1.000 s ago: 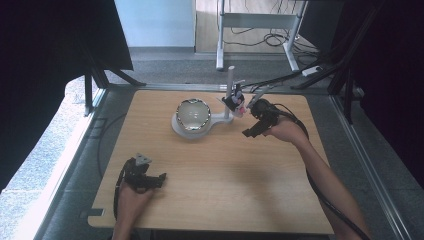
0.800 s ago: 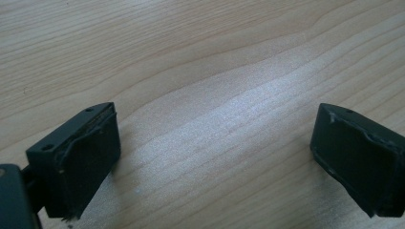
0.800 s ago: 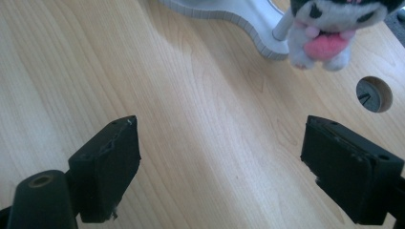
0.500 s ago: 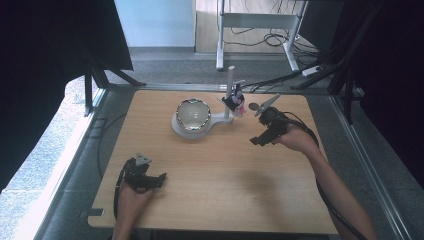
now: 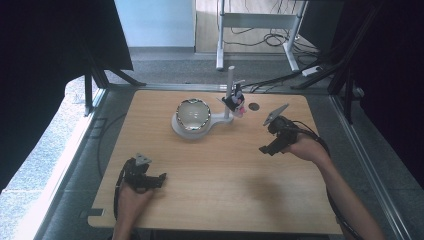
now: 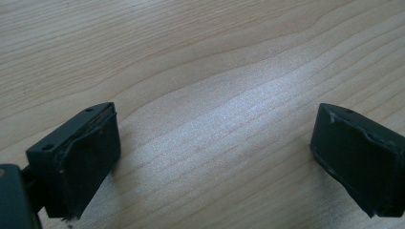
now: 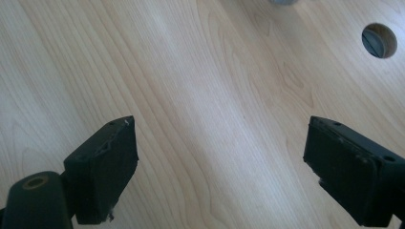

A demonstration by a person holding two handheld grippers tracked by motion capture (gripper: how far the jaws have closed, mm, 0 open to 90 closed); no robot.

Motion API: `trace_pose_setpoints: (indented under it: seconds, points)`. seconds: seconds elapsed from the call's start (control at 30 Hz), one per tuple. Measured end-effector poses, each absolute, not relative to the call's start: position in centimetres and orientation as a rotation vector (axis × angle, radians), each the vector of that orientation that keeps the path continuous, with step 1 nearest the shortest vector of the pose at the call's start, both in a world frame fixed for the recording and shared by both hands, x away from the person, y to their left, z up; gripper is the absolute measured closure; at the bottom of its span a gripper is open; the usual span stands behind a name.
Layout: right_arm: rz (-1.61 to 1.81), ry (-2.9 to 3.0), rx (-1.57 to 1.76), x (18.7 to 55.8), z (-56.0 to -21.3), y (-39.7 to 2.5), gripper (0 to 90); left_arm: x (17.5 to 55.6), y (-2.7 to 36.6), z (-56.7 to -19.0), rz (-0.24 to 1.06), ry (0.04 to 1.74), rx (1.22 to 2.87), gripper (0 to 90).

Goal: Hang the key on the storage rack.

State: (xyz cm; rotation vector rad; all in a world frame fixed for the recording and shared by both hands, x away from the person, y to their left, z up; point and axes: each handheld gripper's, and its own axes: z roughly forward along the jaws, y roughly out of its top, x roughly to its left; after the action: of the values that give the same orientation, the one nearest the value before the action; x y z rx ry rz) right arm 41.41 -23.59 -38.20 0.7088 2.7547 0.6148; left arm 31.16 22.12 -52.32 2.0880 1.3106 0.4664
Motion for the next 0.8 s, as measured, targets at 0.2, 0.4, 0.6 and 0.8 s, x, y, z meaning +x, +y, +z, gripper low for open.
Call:
trace_pose_setpoints:
  seconds: [0.2,0.4,0.6,0.8]
  points:
    - [0.608,2.745,0.725,40.2,-38.4,-24.8,11.2,31.2,22.2,-52.3,0.468,1.306,2.094,3.1]
    - [0.619,2.729,0.757,39.1,-38.9,-25.8,10.9,31.2,22.1,-52.3,0.468,1.307,2.091,3.1]
    - [0.649,2.717,0.782,38.1,-39.7,-26.3,9.6,31.2,22.1,-52.3,0.466,1.311,2.088,3.1]
    - [0.681,2.713,0.787,37.2,-40.9,-26.3,9.1,31.2,22.1,-52.3,0.466,1.311,2.088,3.1]
